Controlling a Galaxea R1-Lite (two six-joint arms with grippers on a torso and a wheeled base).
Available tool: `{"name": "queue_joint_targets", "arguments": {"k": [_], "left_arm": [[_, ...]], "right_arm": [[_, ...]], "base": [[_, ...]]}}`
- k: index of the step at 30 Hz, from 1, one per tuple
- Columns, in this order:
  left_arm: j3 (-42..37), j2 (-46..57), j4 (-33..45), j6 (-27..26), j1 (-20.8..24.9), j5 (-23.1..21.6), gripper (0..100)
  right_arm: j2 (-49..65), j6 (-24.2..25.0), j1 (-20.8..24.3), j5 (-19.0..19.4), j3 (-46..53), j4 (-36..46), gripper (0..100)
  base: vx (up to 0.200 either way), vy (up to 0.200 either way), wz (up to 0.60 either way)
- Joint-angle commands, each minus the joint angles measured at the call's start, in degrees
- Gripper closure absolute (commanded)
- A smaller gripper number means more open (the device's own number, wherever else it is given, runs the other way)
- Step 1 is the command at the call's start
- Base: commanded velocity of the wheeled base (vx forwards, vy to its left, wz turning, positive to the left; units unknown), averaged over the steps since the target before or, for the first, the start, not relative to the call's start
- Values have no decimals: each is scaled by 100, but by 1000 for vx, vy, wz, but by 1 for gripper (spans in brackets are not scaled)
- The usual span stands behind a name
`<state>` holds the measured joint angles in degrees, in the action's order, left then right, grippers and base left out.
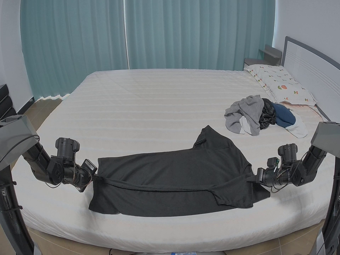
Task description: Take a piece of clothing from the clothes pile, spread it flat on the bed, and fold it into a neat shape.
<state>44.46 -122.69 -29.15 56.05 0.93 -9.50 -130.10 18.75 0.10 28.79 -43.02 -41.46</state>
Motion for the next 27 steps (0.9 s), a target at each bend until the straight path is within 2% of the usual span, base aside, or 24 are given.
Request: {"name": "queue_joint_targets", "arguments": {"k": [1,25,26,27], "left_arm": [[1,-10,-3,2,-22,0,100],[1,-36,-3,11,-49,-8,100],[1,-36,-3,11,-49,0,100],[1,-36,-3,11,-49,0,100]], "right_arm": [[37,6,-80,21,-92,-2,100],[-429,6,-1,30,-1094,384,100],[-446,6,-1,47,-1094,376,0],[-437,6,-1,65,-1094,358,0]], "base": [[0,0,0],[0,0,0],[0,0,0],[0,0,0]]}}
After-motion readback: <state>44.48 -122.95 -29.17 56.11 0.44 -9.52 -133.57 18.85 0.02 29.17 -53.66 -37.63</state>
